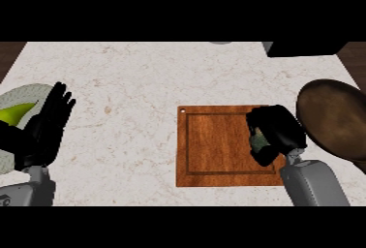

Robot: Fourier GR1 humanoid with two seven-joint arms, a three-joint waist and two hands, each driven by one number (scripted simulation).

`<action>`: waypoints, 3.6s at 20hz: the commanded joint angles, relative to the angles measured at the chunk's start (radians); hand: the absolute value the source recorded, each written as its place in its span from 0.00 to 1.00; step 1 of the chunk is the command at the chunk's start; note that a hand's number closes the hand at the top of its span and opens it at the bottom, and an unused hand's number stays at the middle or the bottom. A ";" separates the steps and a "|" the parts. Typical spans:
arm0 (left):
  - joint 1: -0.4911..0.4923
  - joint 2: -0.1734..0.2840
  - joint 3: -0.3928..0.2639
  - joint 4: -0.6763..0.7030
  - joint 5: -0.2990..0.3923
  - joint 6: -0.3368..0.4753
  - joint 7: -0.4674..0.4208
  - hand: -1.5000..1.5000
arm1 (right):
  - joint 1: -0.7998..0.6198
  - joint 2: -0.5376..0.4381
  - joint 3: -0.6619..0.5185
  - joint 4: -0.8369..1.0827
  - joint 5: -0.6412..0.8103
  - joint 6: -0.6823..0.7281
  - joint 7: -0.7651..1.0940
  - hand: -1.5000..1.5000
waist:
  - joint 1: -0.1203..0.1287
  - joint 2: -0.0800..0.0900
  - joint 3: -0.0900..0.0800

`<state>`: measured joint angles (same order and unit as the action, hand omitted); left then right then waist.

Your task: Pick the squash from the cutting board and place it in the pan

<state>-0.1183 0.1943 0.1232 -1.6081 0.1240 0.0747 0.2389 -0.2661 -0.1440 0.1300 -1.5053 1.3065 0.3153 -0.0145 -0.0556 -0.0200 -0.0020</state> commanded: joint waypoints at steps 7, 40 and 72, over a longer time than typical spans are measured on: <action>-0.001 0.005 0.010 0.012 0.025 -0.034 -0.016 0.50 | 0.095 0.082 0.085 -0.684 0.143 0.177 0.345 1.00 | 0.028 0.010 0.000; -0.074 -0.033 -0.019 0.031 -0.027 -0.021 0.001 0.50 | -0.124 -0.346 -0.751 0.307 -0.354 -0.225 -0.293 1.00 | 0.067 0.026 0.003; -0.046 -0.062 -0.030 -0.015 -0.041 -0.005 0.018 0.50 | -0.204 -0.683 -1.127 1.128 -0.824 0.058 -0.614 0.00 | 0.052 0.019 0.004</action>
<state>-0.1729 0.1532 0.1123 -1.5894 0.0961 0.0485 0.2421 -0.5087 -0.7566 -0.9361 -0.4156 0.5680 0.2395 -0.5935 -0.0064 0.0011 0.0017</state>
